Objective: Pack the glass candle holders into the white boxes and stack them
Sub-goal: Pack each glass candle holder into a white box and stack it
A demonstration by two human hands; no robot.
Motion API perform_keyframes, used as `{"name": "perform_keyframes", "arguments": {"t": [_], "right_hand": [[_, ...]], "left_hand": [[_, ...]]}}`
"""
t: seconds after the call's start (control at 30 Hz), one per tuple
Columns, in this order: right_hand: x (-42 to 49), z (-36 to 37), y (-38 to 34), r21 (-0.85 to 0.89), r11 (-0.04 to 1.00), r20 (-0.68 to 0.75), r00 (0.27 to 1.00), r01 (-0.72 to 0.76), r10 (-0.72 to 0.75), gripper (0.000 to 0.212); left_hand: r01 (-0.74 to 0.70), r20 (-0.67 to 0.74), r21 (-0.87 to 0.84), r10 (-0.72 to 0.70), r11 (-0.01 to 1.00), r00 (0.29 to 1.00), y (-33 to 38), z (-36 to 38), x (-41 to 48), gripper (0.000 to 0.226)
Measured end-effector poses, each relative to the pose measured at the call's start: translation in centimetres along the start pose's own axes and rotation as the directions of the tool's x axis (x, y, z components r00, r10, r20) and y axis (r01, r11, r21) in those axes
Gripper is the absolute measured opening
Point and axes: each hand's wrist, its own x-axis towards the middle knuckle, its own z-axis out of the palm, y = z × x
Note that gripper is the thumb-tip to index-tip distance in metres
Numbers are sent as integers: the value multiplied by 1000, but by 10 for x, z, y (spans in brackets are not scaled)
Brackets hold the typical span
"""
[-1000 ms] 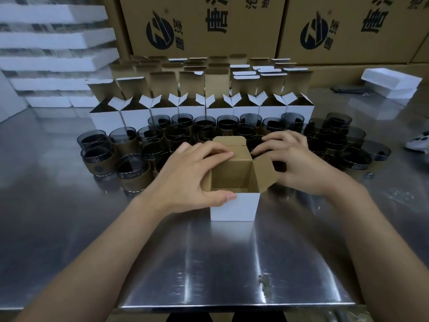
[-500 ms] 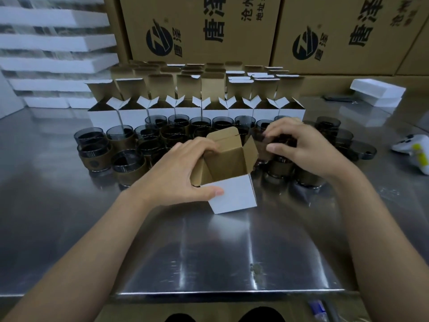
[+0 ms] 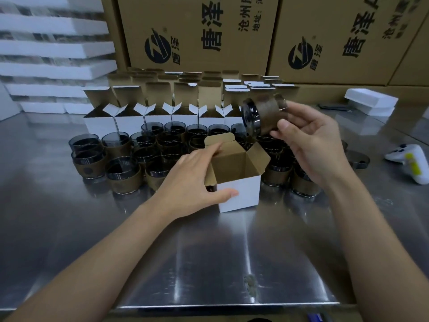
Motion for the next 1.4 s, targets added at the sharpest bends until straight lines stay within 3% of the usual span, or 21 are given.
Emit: {"name": "perform_keyframes", "arguments": {"t": [0.3,0.63,0.9,1.0,1.07,1.13,1.23,1.3,1.4], "right_hand": [[-9,20,5,-269,945,234,965,184,-122,34],[-10,13,11,-626,774,425,875,98,233,36],[-5,12,18,-741,667,462,777,74,427,45],[-4,10,21,-726,684,481,767,76,425,44],[-6,8,22,-673,738,434,834,48,341,42],[-6,4,21,-621,783,265,947,23,183,42],[-2,-4,24,-647,760,-10,997,-64,76,47],[-1,-6,28,-665,737,-48,991,-124,123,47],[-3,-2,30,-619,774,17,983,-132,181,40]], "left_hand": [[26,14,-145,-24,989,1000,-5,-1,4,109],[39,12,-140,-38,989,999,-11,-3,1,112],[11,4,-96,-10,995,1000,-12,1,1,104],[0,10,-77,1,997,1000,-10,0,0,100],[-36,-38,-175,30,984,999,-8,-3,0,90],[-101,-238,-318,24,943,971,-6,-8,0,72],[-117,-543,-359,-105,926,833,-12,-15,0,46],[-93,-542,-463,-199,882,816,-15,-15,-1,44],[-109,-469,-607,-245,787,849,-12,-12,-2,46]]}}
